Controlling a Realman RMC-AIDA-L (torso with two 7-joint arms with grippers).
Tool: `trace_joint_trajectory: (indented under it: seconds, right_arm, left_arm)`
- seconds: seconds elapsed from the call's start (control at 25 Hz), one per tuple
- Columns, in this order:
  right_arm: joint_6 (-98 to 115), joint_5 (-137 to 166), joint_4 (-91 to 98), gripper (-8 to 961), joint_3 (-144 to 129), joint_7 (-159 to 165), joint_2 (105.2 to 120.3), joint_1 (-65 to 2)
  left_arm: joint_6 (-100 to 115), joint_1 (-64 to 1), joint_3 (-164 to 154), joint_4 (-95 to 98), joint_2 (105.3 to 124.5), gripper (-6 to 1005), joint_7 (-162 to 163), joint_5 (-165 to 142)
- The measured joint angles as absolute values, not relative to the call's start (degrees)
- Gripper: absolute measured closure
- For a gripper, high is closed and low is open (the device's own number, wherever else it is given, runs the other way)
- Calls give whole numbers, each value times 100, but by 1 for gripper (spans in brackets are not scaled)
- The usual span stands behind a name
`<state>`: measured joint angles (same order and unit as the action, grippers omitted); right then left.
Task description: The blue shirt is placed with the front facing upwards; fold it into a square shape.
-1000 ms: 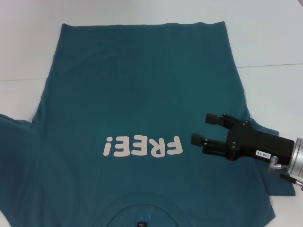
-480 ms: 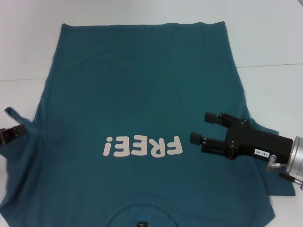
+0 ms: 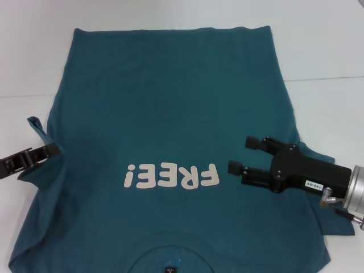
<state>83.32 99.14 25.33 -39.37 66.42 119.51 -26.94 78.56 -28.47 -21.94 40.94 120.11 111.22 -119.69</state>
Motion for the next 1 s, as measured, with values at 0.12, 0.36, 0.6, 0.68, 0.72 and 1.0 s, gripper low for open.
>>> trace_joint_trajectory:
  seconds: [0.12,0.36,0.6,0.68,0.72,1.0]
  right_arm:
    - [8331,9914,2531,12,-3937,6625,11953,-2680]
    - [8333,9914,2531,12,-3937,6623,11954,-2661]
    - [8344,9914,2532,12,-3937,6633,11953,-2654]
    - [8347,9914,2538,11,-3937,6638,11954,-2654]
    - [8349,9914,2541,11,-3938,6639,11953,-2654]
    - [8355,9914,2531,11,-3937,6649,11953,-2650]
  left_arm:
    - [7771,-2858,-2199,3942,12023,996,11017,-11858]
    - [7657,-2924,-2207,3571,12065,983,10793,-11666]
    - [7579,-2958,-2236,3537,12164,909,10744,-11703]
    - [7574,-2964,-2267,3529,12170,854,10746,-11707]
    - [7572,-2963,-2269,3532,12171,812,10747,-11706]
    - [7518,-2856,-2244,3633,12139,530,10585,-11684]
